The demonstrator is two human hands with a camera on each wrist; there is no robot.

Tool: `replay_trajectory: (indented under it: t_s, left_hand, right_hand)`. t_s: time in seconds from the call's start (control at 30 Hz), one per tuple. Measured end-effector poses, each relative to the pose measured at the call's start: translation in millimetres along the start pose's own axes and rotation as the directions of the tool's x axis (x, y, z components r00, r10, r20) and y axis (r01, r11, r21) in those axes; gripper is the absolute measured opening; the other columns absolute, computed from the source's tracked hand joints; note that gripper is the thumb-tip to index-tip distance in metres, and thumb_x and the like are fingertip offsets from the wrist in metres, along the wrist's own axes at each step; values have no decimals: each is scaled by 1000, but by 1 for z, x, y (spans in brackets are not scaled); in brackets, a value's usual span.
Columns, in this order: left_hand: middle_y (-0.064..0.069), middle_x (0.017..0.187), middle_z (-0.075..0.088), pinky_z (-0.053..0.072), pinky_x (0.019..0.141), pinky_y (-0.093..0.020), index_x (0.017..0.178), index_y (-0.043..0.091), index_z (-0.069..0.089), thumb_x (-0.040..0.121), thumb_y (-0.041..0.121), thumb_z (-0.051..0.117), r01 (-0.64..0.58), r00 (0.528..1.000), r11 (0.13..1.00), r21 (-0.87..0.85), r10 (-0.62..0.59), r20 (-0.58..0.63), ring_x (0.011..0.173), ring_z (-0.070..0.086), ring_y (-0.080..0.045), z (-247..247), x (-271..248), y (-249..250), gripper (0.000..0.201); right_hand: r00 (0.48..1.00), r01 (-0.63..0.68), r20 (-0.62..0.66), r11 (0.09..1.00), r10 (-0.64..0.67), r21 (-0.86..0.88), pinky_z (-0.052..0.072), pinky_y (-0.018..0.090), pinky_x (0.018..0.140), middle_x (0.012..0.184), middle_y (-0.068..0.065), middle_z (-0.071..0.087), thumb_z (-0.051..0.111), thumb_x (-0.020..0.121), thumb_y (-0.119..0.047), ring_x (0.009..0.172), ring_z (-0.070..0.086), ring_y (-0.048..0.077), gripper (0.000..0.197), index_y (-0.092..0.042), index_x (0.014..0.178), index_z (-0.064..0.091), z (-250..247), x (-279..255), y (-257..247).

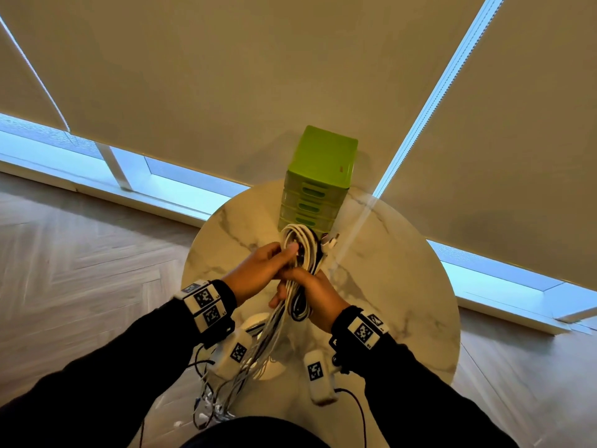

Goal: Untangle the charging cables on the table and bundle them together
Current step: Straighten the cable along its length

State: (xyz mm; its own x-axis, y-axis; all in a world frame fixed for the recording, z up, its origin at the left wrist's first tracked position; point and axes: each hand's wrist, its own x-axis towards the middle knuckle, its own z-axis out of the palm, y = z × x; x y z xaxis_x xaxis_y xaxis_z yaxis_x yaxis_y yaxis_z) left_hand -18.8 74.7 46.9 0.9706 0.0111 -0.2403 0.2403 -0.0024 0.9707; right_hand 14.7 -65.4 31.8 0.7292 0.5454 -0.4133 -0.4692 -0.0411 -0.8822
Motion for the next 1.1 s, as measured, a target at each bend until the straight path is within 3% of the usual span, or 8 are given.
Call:
replay_trajectory:
  t_s: [0.2, 0.27, 0.4, 0.5, 0.6, 0.77, 0.9, 1.1]
  left_hand:
    - [2, 136, 57, 49, 98, -20, 146, 24, 27, 96, 12, 65, -39, 931, 994, 106, -2, 365, 124, 59, -5, 3, -27, -30, 64]
    - [9, 127, 62, 51, 94, -19, 136, 32, 37, 96, 9, 66, -81, 959, 992, 92, 52, 279, 117, 63, -3, 8, -27, -32, 55]
    - [-6, 91, 75, 56, 91, -51, 110, 12, 56, 102, 30, 57, -29, 994, 982, 187, 8, 109, 87, 73, -21, 14, -18, -42, 20]
    - [-1, 65, 68, 60, 68, -40, 92, 8, 54, 104, 33, 53, -14, 994, 960, 281, -16, 104, 59, 68, -17, 15, -20, -33, 28]
    - [-6, 62, 68, 60, 65, -36, 89, 13, 54, 100, 43, 57, -47, 986, 892, 449, -31, 164, 54, 68, -16, 4, -24, -30, 33]
    - [-7, 68, 68, 54, 59, -27, 87, 17, 61, 93, 37, 70, 41, 938, 858, 511, -209, 276, 61, 67, -15, -30, -25, -47, 23]
    - [0, 69, 59, 52, 61, -31, 81, 18, 66, 91, 24, 74, 49, 952, 887, 460, -180, 246, 63, 58, -11, -48, -29, -53, 14]
    - [2, 71, 67, 46, 63, -22, 77, 22, 72, 83, 28, 74, -51, 996, 744, 666, -8, 86, 60, 56, -2, -43, -25, -32, 9]
  right_hand:
    - [988, 77, -140, 995, -67, 66, 55, 50, 87, 67, 13, 61, 65, 95, -32, 90, 69, 42, 30, -12, 73, 63, -7, 12, -21]
    - [985, 114, -137, 991, -105, 63, 55, 48, 89, 68, 13, 58, 63, 97, -31, 98, 71, 39, 32, -10, 73, 60, -3, 12, -32]
    - [987, 155, -86, 959, -139, 238, 56, 47, 89, 70, 14, 57, 57, 100, -19, 104, 69, 43, 25, -7, 79, 58, 13, 11, -53]
    - [992, 121, -18, 942, -121, 313, 61, 39, 70, 81, 16, 70, 52, 103, -21, 71, 72, 29, 16, -9, 93, 58, 17, 10, -64]
    - [996, 66, 38, 971, -77, 230, 45, 28, 50, 88, 19, 71, 56, 101, -23, 43, 54, 18, 16, -11, 91, 51, 10, 10, -71]
    - [996, 80, 53, 978, -71, -191, 43, 30, 50, 97, 23, 74, 59, 100, -33, 41, 43, 18, 27, -6, 100, 55, -16, 12, -77]
    - [994, 88, 108, 829, -33, -553, 45, 25, 46, 87, 11, 77, 61, 95, -49, 43, 51, 18, 37, -14, 107, 62, -36, 10, -72]
    - [985, 32, 126, 602, 115, -798, 52, 33, 59, 72, 11, 74, 67, 63, -85, 53, 62, 21, 79, -15, 98, 77, -35, 14, -41]
